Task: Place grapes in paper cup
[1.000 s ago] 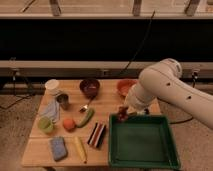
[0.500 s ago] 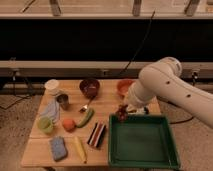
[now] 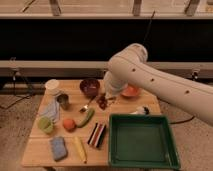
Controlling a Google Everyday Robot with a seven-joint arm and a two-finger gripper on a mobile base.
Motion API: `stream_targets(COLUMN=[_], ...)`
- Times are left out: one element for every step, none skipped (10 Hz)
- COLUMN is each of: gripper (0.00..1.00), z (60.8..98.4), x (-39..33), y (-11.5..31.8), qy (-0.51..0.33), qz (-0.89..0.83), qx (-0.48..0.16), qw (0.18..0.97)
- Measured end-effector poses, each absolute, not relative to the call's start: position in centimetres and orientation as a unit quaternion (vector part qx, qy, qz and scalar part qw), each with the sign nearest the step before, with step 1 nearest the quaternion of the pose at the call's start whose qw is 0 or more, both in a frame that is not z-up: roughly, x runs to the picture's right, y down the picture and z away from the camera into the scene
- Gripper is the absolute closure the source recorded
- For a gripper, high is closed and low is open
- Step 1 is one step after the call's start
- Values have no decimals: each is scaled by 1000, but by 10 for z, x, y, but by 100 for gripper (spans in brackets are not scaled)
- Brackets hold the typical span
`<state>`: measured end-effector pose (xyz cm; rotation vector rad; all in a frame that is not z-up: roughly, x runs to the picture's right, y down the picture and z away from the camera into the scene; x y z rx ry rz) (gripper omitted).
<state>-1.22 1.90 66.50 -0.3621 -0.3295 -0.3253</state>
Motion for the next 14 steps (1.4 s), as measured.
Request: stream_targets(gripper=[100,100,100,100,100,100,100,100,100,100,100,100,100,100], z=[669,675,681,686,696,707,714,724,737,743,746,746,746,747], x=[-35,-63,-84,-103,-125,-143,-157,-169,-177,-181,-185,-185,-184,-183], y=[11,1,-6,-13,-25,-36,-45,-56,-68,-73,-75,-76,-75,-75], qy=[-166,-172,-178,-184,-193,-200,-206,-213,-222,-229,-234,-235,-234,-234], qz=[-170,-182,-191,-199,-208,-217,-223,-228,-227,-226,-225,-225,-224,-222], qx=[-173,-166,-162,-159,-156,-153,-150,-147,-145,-146,-146,-146,-147,-147], qw=[956,954,952,949,946,943,941,939,937,936,934,934,935,935])
